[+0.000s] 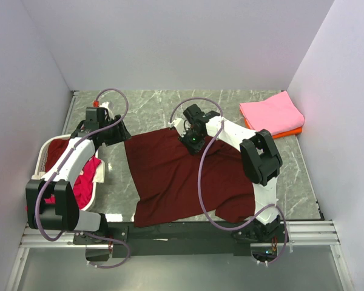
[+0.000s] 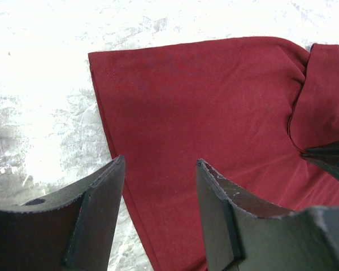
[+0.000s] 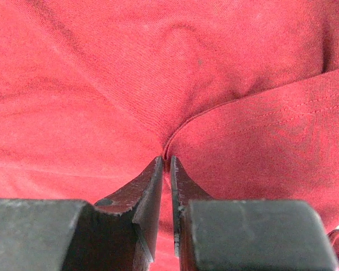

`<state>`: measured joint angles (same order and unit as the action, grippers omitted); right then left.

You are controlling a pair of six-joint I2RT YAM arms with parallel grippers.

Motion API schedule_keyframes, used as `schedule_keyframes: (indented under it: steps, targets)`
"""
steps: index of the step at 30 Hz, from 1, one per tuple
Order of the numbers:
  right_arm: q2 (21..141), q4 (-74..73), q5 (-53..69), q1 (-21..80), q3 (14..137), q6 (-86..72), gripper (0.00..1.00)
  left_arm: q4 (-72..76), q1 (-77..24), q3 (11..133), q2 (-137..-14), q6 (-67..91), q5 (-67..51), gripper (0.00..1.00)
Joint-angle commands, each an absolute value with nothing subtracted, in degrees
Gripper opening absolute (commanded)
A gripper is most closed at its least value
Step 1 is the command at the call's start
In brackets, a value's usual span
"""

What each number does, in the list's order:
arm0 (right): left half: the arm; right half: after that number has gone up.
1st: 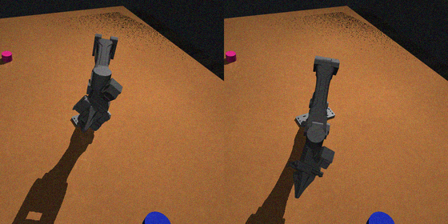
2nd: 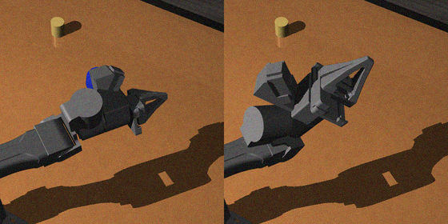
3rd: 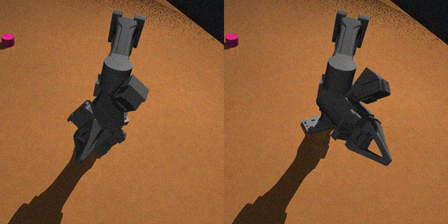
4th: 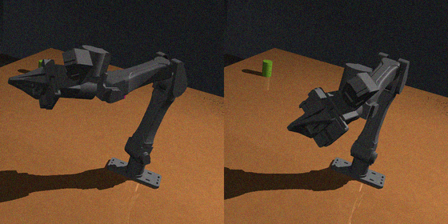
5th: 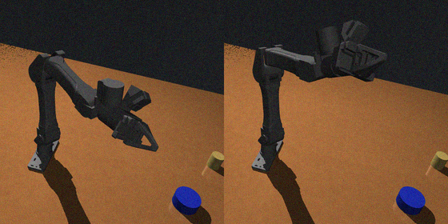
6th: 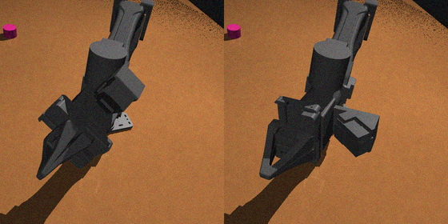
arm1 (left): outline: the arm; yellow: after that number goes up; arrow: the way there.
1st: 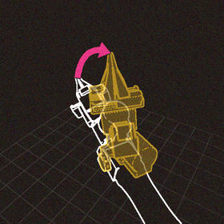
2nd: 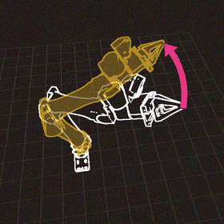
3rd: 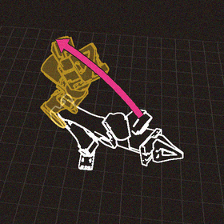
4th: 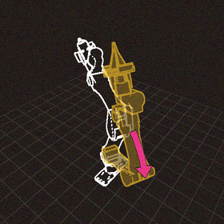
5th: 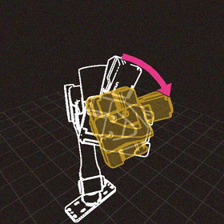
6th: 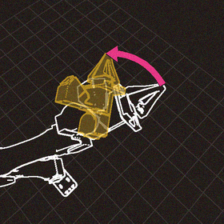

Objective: Fold and stack the t-shirts
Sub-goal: Flatten the tshirt out

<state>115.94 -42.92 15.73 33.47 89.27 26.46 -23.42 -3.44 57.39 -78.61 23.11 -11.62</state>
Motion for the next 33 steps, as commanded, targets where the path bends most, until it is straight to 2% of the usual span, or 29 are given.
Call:
schedule_keyframes:
  steps: [1, 4, 5, 6, 15, 22, 29, 33]
  targets:
    - [114.96, -43.59, 15.91, 33.22, 91.14, 26.63, 0.18, -22.24, -3.43, 57.22, -78.57, 21.71, -11.60, 0.58]
    - [114.96, -43.51, 15.91, 33.14, 91.06, 26.80, 0.12, -22.24, -3.43, 57.22, -78.49, 21.71, -11.60, 0.58]
    - [114.96, -43.51, 15.91, 33.13, 91.05, 26.72, 0.02, -22.24, -3.43, 57.22, -78.57, 21.71, -11.51, 0.58]
    - [114.87, -43.51, 16.00, 33.13, 91.05, 26.63, 0.00, -22.24, -3.43, 57.22, -78.49, 21.71, -11.60, 0.59]
    - [109.70, -41.14, 12.75, 31.56, 91.40, 26.02, 0.00, -22.15, -3.43, 57.04, -78.66, 21.80, -11.42, 0.58]
    - [104.15, -37.79, 8.61, 26.20, 90.70, 26.01, 0.00, -22.15, -3.34, 58.70, -82.52, 22.24, -10.73, 0.58]
    - [106.70, -38.67, 9.67, 21.10, 97.12, 26.89, 0.00, -28.47, -2.46, 72.58, -96.56, 20.75, -5.20, 0.56]
    - [107.14, -38.06, 9.93, 19.95, 97.65, 26.98, 0.00, -31.55, -2.11, 80.66, -105.19, 19.16, -4.75, 0.46]
